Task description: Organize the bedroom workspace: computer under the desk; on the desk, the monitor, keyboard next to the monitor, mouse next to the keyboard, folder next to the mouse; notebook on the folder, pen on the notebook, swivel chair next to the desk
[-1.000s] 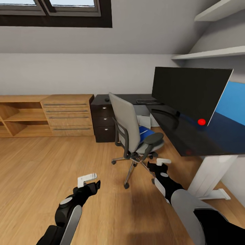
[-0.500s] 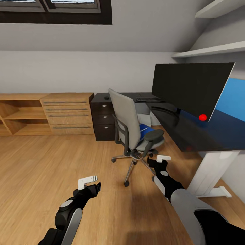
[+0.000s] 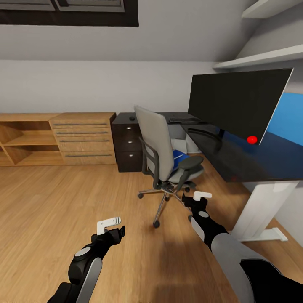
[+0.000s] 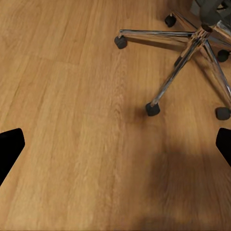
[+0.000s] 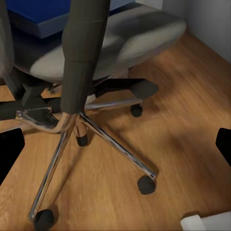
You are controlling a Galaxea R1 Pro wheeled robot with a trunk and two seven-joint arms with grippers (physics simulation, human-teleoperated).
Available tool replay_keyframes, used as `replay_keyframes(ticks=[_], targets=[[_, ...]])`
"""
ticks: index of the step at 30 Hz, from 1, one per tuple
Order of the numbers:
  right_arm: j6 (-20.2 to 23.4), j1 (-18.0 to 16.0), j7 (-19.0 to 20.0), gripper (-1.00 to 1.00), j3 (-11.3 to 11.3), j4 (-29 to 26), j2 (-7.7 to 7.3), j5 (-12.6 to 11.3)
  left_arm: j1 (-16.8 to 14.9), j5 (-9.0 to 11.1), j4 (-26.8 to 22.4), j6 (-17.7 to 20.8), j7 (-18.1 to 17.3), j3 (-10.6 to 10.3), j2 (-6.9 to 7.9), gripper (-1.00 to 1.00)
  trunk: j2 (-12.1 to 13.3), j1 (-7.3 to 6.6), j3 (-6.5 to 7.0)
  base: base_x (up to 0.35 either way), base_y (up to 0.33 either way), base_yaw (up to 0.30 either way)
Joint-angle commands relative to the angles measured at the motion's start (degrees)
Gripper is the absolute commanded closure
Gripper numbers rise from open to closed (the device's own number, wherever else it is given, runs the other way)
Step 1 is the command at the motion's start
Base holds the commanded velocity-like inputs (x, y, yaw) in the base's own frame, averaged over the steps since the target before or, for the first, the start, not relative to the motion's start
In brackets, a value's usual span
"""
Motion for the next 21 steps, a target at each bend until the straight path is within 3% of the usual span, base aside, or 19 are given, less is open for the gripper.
replay_keyframes(ticks=[1, 21], targets=[[-0.2, 0.0, -0.1, -1.00, 0.0, 0.1, 0.03, -0.1, 0.0, 0.6, -0.1, 0.1, 0.5, -0.1, 0.00, -1.00, -0.4, 0.21, -0.24, 0.000, 0.000, 0.000], [-0.3, 0.0, -0.2, -1.00, -0.1, 0.2, -0.05, 0.0, 0.0, 0.6, -0.1, 0.1, 0.6, 0.0, 0.01, -1.00, -8.5, 4.61, -3.83, 0.000, 0.000, 0.000]])
